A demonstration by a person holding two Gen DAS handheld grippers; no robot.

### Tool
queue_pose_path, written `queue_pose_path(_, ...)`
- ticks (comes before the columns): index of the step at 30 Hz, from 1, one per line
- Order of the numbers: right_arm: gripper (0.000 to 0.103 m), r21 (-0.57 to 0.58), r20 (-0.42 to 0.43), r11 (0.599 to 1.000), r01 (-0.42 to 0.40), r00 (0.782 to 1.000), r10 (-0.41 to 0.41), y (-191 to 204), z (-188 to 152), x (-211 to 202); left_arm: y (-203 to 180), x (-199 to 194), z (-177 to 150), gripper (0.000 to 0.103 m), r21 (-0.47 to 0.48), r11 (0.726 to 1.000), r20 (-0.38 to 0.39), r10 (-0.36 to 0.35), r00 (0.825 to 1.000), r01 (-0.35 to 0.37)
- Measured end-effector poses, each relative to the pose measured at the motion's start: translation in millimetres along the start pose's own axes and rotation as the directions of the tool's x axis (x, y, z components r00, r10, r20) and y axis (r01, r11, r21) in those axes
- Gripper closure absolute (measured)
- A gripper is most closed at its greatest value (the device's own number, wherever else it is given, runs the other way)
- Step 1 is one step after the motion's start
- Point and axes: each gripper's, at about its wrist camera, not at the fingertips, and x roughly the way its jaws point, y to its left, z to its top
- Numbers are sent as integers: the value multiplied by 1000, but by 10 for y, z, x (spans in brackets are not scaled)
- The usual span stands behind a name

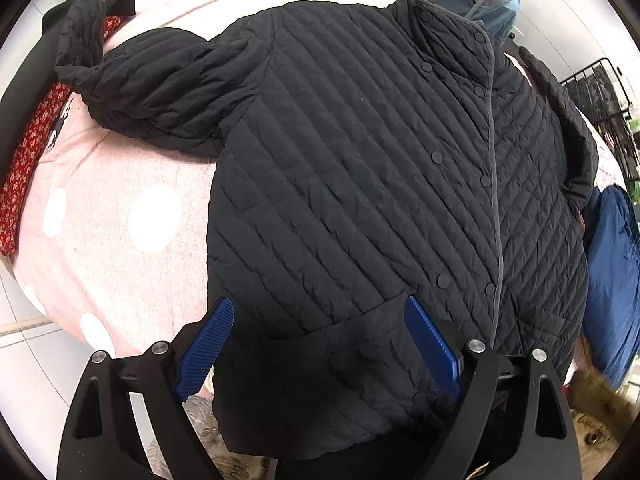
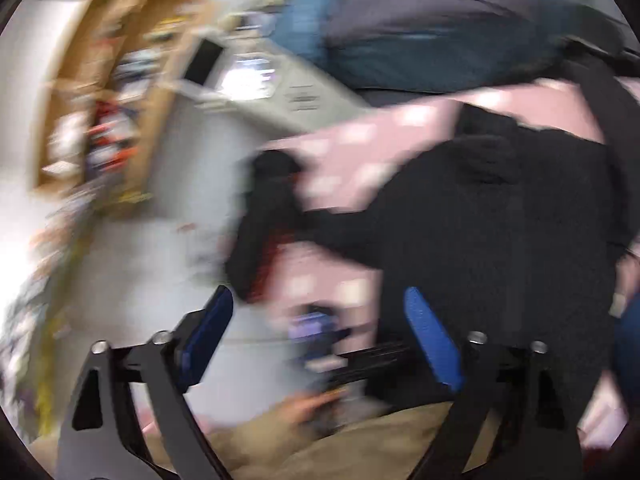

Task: Fold large clothes
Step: 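Grasp a jacket sleeve with the right tool and fold it across the body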

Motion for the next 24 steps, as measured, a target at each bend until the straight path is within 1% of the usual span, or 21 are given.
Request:
queue_pose_path(1, 31, 27, 6, 996, 83, 997, -83, -235, 36, 144, -1, -1, 9, 18, -8, 1000, 2, -4, 1000, 4)
queue_pose_path(2, 34, 39, 17, 988, 147, 989, -148, -443, 48, 262, -2, -3, 15, 18, -11, 1000, 5, -6, 1000, 6)
queue_pose_path(3, 36, 56, 23, 969, 242, 970, -244, -703, 65, 400, -11, -2, 15, 18, -15, 1000, 6, -5, 1000, 5)
queue_pose_path(4, 36, 71, 17, 948, 310, 950, -312, -897, 78, 497, -20, 6, 20, 18, -17, 1000, 3, 0, 1000, 0)
queue_pose_path(5, 37, 81, 1, 915, 396, 918, -397, -1148, 101, 610, -28, 14, 24, 18, -19, 1000, 2, 4, 1000, -4)
queue_pose_path(6, 44, 85, 4, 894, 439, 897, -441, -1301, 126, 663, -38, 19, 25, 18, -21, 1000, 2, 8, 1000, -8)
queue_pose_path(7, 48, 91, 22, 866, 492, 868, -496, -1513, 175, 711, -47, 27, 31, 18, -25, 1000, 0, 10, 1000, -10)
queue_pose_path(9, 48, 94, 3, 804, 587, 808, -589, -1821, 312, 774, -63, 43, 45, 18, -36, 999, -4, 8, 1000, -8)
queue_pose_path(10, 48, 101, -3, 779, 619, 783, -622, -1990, 428, 793, -72, 49, 50, 18, -40, 999, -4, 9, 1000, -9)
queue_pose_path(11, 48, 106, 5, 764, 637, 768, -641, -2107, 521, 801, -79, 54, 54, 18, -43, 999, -4, 10, 1000, -10)
queue_pose_path(13, 48, 123, -2, 694, 710, 699, -715, -2411, 834, 805, -105, 75, 73, 18, -47, 999, -11, 18, 1000, -18)
queue_pose_path(14, 48, 129, 0, 688, 714, 694, -720, -2528, 954, 810, -125, 77, 86, 18, -46, 999, -10, 22, 1000, -22)
queue_pose_path(15, 48, 138, 10, 688, 713, 693, -721, -2647, 1102, 813, -149, 71, 99, 18, -47, 999, -5, 24, 1000, -24)
queue_pose_path(16, 47, 158, 18, 668, 727, 675, -738, -2766, 1301, 815, -168, 71, 110, 18, -47, 999, -5, 26, 1000, -26)
queue_pose_path(17, 44, 164, 24, 646, 746, 651, -759, -2841, 1471, 846, -194, 66, 123, 18, -45, 999, -4, 29, 1000, -29)
queue_pose_path(18, 34, 148, 31, 631, 762, 634, -773, -2923, 1645, 897, -231, 58, 141, 18, -38, 999, 2, 34, 999, -33)
queue_pose_path(20, 30, 102, 28, 600, 793, 601, -799, -3035, 1929, 1045, -287, 52, 169, 18, -26, 998, 6, 49, 999, -49)
queue_pose_path(21, 22, 63, 10, 586, 808, 586, -810, -3094, 2060, 1164, -333, 48, 188, 18, -14, 998, 9, 58, 998, -58)
queue_pose_path(22, 20, 13, -14, 575, 818, 575, -818, -3165, 2171, 1305, -361, 41, 200, 18, -8, 998, 12, 63, 998, -63)
queue_pose_path(23, 20, -34, -41, 539, 842, 538, -842, -3265, 2257, 1463, -392, 37, 218, 18, -1, 998, 12, 70, 997, -70)
queue_pose_path(24, 20, -65, -48, 493, 868, 490, -870, -3314, 2282, 1553, -425, 30, 228, 18, 6, 997, 13, 76, 997, -76)
